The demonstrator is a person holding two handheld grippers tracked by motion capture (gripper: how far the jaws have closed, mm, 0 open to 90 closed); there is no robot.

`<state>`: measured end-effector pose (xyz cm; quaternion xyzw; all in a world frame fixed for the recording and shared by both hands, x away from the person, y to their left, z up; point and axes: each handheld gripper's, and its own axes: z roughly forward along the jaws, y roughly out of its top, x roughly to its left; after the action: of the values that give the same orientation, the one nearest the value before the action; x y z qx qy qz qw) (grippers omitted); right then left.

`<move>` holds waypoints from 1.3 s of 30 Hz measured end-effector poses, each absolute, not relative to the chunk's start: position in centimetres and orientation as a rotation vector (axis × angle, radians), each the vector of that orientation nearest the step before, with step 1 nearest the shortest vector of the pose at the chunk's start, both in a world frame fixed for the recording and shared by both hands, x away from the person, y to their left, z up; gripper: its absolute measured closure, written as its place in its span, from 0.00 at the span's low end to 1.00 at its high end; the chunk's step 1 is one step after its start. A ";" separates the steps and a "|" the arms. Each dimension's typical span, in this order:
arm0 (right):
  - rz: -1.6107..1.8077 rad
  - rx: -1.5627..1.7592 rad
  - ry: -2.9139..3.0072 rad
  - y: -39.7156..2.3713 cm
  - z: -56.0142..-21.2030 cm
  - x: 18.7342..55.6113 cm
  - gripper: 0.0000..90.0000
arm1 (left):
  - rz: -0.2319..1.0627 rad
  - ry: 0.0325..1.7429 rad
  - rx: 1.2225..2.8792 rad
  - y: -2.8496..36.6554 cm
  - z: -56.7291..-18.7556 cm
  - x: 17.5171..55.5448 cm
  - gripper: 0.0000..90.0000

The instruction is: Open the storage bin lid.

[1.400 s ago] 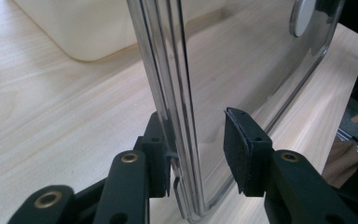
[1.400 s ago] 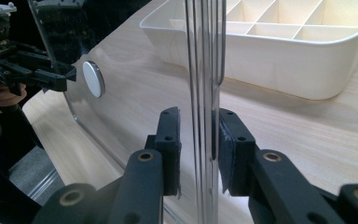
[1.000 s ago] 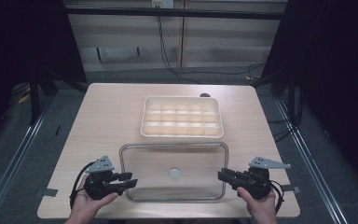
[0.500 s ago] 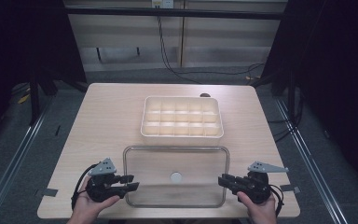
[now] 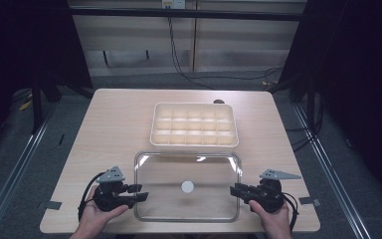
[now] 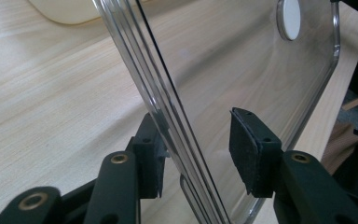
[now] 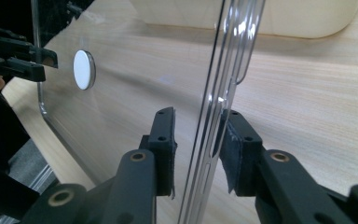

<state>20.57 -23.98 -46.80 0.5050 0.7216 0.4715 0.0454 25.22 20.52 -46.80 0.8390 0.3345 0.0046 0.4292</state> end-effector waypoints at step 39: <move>1.272 1.593 2.257 -23.5 -48.5 23.2 0.57 | -0.006 0.871 2.135 19.9 -48.2 27.4 0.58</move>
<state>23.16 -23.51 -48.50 0.5230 0.7412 0.4177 0.0500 27.44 19.90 -48.23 0.8461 0.3453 -0.0024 0.4059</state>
